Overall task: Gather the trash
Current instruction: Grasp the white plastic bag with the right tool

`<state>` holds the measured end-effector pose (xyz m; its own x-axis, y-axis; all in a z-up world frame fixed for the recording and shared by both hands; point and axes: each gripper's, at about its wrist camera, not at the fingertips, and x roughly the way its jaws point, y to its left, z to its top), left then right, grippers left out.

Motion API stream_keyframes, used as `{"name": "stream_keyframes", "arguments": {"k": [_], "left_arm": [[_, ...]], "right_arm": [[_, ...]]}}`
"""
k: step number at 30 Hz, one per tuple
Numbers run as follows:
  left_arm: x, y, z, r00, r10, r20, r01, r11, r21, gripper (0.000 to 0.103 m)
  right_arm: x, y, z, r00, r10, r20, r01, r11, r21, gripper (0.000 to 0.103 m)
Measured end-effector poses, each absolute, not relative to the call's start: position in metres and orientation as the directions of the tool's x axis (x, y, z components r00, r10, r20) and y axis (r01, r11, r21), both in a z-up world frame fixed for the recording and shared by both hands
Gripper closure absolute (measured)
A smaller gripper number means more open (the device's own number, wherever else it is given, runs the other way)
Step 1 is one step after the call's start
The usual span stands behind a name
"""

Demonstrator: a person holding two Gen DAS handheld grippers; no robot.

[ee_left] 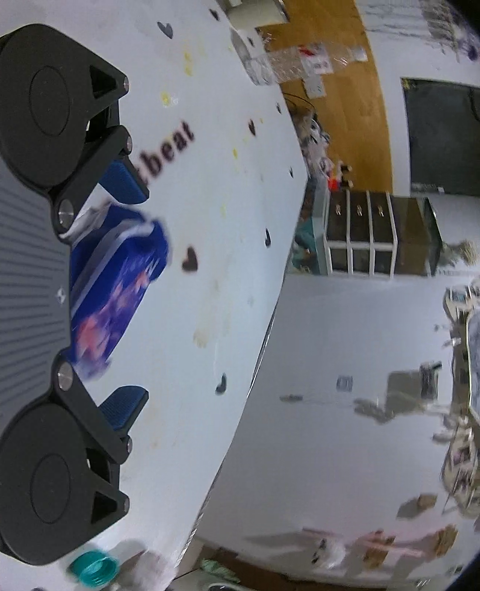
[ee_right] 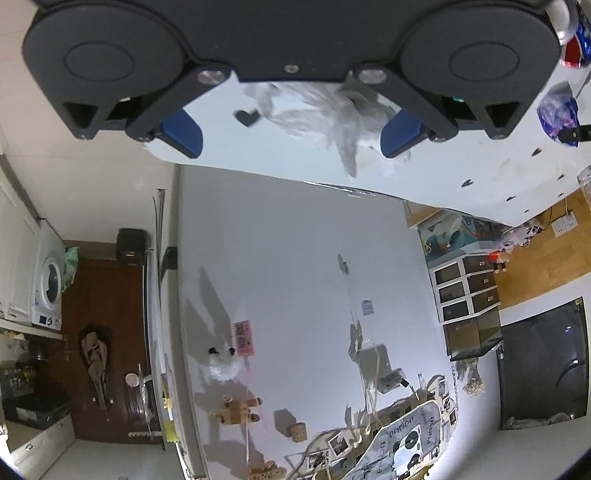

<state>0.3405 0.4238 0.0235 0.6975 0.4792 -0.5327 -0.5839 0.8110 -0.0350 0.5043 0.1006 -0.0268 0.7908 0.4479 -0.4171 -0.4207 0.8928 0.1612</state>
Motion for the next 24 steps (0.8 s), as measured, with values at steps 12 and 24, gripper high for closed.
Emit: {"name": "stream_keyframes", "arguments": {"k": [12, 24], "left_arm": [[0.343, 0.452, 0.004, 0.664, 0.419, -0.62, -0.605, 0.787, -0.116, 0.0], [0.341, 0.455, -0.002, 0.689, 0.355, -0.631, -0.583, 0.789, -0.192, 0.0]], "right_arm": [[0.539, 0.157, -0.046, 0.709, 0.554, -0.436, -0.528, 0.827, 0.191, 0.001], [0.528, 0.185, -0.068, 0.545, 0.549, -0.633, -0.659, 0.748, 0.081, 0.011]]}}
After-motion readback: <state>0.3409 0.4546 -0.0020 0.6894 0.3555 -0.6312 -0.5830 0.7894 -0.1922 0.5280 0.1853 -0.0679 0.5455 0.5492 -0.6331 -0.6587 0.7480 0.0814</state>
